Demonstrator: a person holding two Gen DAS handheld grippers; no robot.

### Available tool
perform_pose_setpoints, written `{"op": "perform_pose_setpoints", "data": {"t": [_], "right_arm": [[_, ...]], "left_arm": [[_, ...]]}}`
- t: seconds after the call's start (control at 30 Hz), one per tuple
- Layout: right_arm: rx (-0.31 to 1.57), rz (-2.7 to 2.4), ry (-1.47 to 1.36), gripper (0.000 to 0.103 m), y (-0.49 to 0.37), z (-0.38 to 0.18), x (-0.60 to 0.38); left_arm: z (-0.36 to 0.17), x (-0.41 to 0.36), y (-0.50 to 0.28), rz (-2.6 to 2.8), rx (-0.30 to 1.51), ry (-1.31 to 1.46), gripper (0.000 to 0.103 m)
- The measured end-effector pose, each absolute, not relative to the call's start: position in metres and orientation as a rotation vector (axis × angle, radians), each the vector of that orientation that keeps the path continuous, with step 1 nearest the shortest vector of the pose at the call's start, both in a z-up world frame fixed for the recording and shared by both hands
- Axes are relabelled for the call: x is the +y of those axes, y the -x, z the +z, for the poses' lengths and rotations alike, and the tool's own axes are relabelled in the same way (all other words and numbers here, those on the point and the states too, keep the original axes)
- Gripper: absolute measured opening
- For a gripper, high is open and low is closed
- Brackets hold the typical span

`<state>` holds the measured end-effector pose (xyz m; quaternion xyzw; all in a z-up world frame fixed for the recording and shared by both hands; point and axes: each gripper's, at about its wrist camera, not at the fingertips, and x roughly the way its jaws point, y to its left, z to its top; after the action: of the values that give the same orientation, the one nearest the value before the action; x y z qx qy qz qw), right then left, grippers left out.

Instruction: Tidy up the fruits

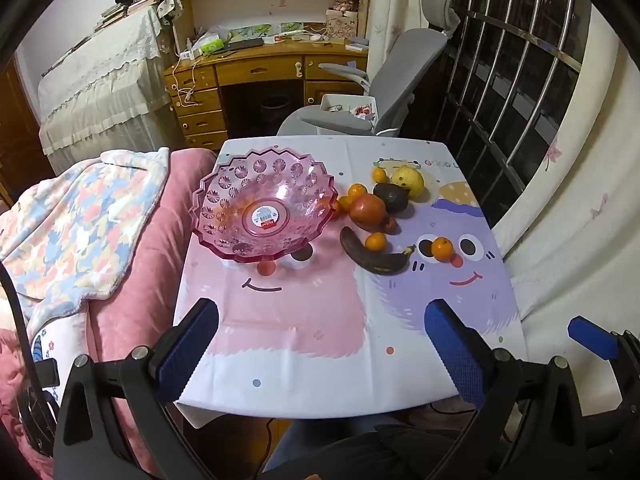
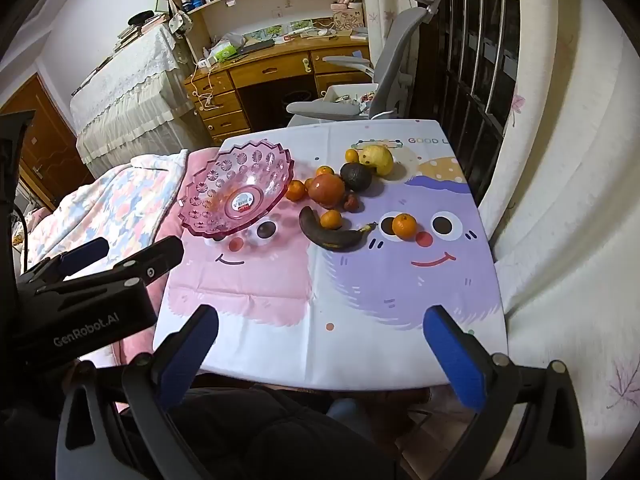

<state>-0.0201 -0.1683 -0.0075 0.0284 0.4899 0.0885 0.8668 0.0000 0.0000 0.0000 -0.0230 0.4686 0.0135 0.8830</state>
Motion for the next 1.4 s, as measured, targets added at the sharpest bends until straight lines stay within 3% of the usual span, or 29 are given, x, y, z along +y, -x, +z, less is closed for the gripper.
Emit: {"op": "perform_pose_setpoints", "data": {"t": [1.4], "right_arm": [[1.010, 0.106, -0.042, 0.103, 0.005, -0.009, -0.143]], "left_arm": [[-0.006, 0.042, -0.028, -0.020, 0.961, 0.101, 0.102]]}}
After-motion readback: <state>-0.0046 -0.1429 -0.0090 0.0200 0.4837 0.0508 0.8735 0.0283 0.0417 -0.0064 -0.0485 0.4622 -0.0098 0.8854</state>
